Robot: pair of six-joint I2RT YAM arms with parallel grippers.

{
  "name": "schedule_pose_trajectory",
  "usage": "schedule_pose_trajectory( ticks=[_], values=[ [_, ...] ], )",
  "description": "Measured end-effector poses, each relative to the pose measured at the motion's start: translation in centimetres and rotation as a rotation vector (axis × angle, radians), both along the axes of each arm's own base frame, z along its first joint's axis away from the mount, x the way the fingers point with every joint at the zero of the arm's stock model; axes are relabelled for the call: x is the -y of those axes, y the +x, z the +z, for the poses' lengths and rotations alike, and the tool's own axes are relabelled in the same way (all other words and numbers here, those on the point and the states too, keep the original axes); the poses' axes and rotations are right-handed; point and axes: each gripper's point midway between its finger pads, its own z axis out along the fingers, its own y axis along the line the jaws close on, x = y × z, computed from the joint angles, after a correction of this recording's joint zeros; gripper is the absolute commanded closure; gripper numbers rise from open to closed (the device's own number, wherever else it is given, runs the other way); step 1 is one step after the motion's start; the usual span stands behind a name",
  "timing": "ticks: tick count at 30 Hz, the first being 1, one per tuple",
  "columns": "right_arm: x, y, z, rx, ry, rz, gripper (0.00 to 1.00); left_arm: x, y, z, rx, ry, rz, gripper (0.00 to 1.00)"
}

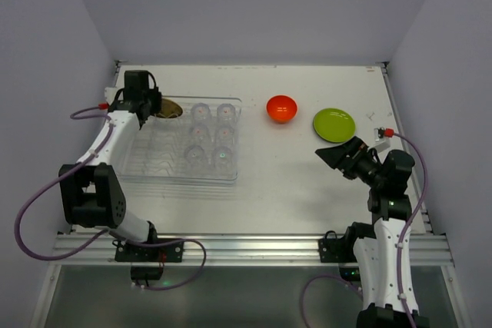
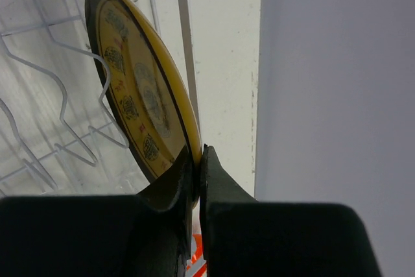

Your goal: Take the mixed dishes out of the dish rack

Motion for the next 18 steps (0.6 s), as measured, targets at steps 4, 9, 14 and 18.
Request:
schedule_pose_trajectory(
  ticks=[4,9,14,18],
  values=[
    [0.1,-0.1,0.3,0.004,-0.008,-0.004,0.01,0.0,-1.1,2.4,0.062,-0.005,0.004,1.00],
    [0.2,-0.1,1.2,0.029,-0.021,-0.017,0.01,0.2,-2.4,8.2,0.208,0.053,-0.033,1.00],
    [0.5,0.1,3.5,0.051,-0.042,-0.024,0.01,5.1,-4.0,14.6,0.348,0.263,-0.263,1.00],
    [0.5,0.1,6.8,0.121,-0.056,-0.030,0.01,13.1,-6.9,18.4,0.477,0.500,-0.607,1.00]
  ],
)
